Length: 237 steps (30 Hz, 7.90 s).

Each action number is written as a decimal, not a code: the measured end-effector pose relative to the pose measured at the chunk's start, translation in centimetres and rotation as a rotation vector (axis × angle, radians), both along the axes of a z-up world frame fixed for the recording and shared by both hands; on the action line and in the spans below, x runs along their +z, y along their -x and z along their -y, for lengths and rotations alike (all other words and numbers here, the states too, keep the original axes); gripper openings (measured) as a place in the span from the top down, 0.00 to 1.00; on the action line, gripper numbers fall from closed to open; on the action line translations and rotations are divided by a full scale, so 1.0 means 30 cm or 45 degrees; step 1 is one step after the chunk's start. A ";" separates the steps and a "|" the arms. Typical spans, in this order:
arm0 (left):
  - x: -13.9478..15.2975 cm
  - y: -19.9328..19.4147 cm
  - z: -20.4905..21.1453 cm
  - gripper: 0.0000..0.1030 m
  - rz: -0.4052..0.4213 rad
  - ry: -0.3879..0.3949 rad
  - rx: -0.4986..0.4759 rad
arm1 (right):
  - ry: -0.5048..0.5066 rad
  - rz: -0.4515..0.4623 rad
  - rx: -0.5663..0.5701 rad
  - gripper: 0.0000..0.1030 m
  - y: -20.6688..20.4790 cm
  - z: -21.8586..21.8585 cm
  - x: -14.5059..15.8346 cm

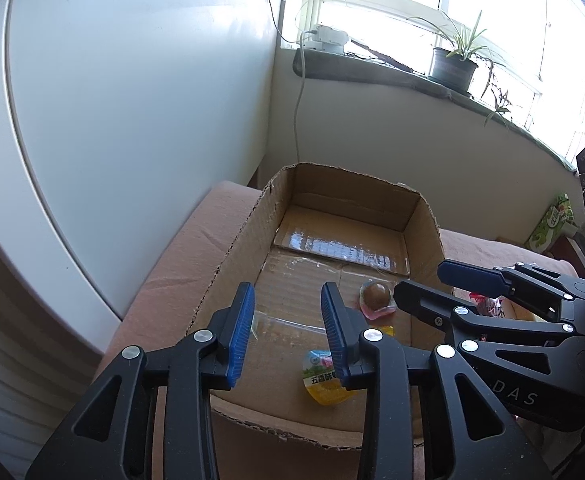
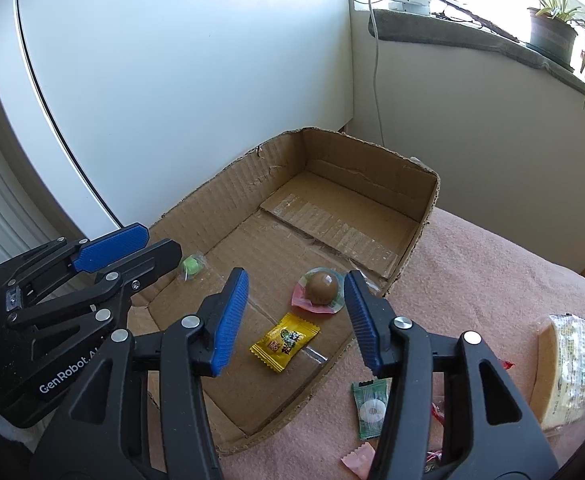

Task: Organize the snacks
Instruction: 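Carry both candies into the cardboard box and open both grippers to drop them, then grasp a blue-labelled chocolate bar with the right gripper while the left gripper grasps another, then lift both held chocolate bars and move them toward the cardboard box, then lower both chocolate bars into the box and open both grippers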

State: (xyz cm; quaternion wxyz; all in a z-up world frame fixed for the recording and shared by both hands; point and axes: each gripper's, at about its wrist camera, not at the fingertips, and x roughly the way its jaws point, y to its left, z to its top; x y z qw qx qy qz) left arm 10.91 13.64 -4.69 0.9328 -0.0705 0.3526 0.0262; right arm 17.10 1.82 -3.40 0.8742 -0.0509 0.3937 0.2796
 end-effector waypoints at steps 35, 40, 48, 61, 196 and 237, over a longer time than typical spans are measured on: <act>0.056 0.225 0.241 0.55 0.036 0.066 -0.144 | -0.032 0.043 -0.309 0.33 0.298 0.613 0.024; 0.016 0.242 0.330 0.55 -0.021 0.109 -0.228 | -0.021 -0.028 -0.367 0.33 0.322 0.710 -0.042; -0.072 0.264 0.492 0.55 -0.146 0.151 -0.384 | -0.033 -0.129 -0.342 0.33 0.338 0.731 -0.137; -0.146 0.263 0.600 0.55 -0.232 0.143 -0.479 | 0.030 -0.213 -0.324 0.26 0.257 0.660 -0.225; 0.020 -0.032 -0.009 0.74 -0.015 0.076 -0.026 | -0.015 -0.040 0.072 0.51 -0.126 -0.025 -0.008; 0.110 0.151 0.165 0.43 0.078 0.065 -0.086 | -0.048 0.077 -0.213 0.03 0.130 0.442 0.098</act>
